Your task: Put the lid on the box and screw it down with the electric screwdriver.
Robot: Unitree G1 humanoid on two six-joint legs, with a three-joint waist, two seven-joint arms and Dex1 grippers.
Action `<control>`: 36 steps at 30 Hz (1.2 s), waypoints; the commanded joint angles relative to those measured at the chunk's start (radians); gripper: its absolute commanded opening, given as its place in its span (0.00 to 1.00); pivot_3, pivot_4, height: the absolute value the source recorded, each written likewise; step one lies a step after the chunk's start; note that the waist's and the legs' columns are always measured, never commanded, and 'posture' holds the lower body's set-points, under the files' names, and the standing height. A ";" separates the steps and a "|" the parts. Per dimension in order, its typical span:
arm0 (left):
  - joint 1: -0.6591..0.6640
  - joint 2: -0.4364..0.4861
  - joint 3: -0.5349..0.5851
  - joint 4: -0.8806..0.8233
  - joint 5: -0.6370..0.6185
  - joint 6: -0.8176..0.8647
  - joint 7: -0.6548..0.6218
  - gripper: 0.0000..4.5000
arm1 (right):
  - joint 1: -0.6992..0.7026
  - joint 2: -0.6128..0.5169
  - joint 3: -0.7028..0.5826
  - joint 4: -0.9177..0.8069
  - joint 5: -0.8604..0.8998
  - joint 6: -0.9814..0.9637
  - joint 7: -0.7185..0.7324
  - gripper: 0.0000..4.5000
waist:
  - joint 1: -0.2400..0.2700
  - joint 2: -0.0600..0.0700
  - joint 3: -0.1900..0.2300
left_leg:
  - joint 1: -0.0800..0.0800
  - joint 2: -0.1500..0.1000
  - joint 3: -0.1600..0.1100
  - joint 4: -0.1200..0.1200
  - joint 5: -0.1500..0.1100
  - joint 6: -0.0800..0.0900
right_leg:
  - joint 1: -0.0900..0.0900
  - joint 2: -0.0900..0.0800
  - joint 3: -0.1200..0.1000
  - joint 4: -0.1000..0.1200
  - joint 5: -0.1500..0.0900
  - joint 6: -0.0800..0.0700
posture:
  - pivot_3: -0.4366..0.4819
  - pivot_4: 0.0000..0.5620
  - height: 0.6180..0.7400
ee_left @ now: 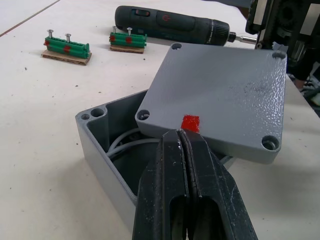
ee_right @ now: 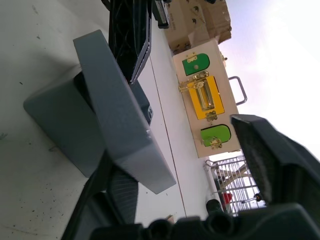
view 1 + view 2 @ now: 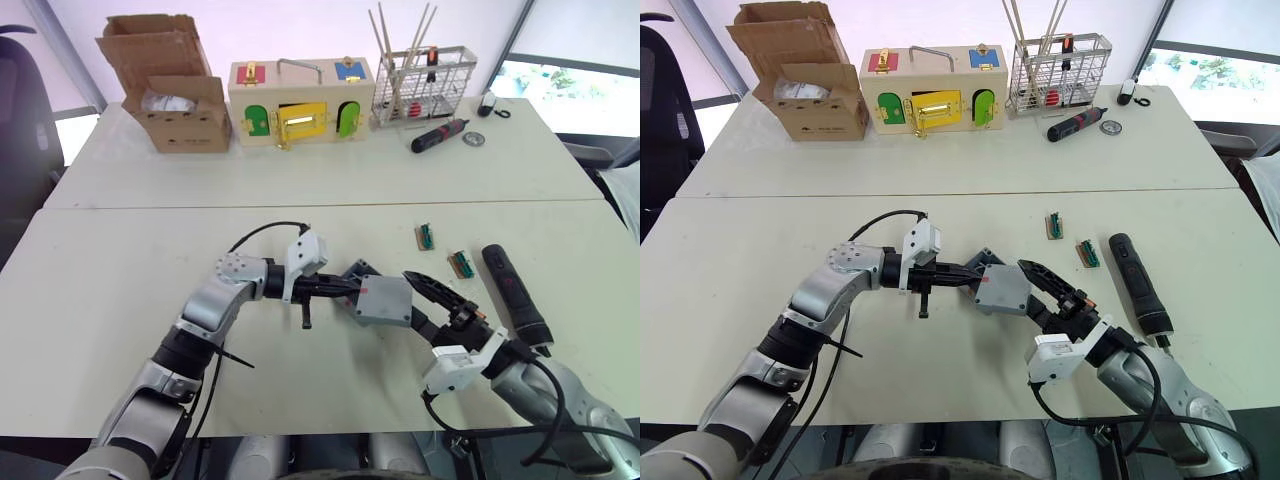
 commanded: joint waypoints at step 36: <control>-0.094 0.095 0.221 0.024 -0.174 0.224 0.022 0.00 | -0.369 -0.080 0.113 0.416 0.067 -0.501 -0.238 0.02 | -0.004 0.000 0.001 | 0.000 0.000 0.000 0.000 0.001 -0.001 | -0.001 0.000 0.000 0.000 0.000 0.000 | 0.48 0.27 0.98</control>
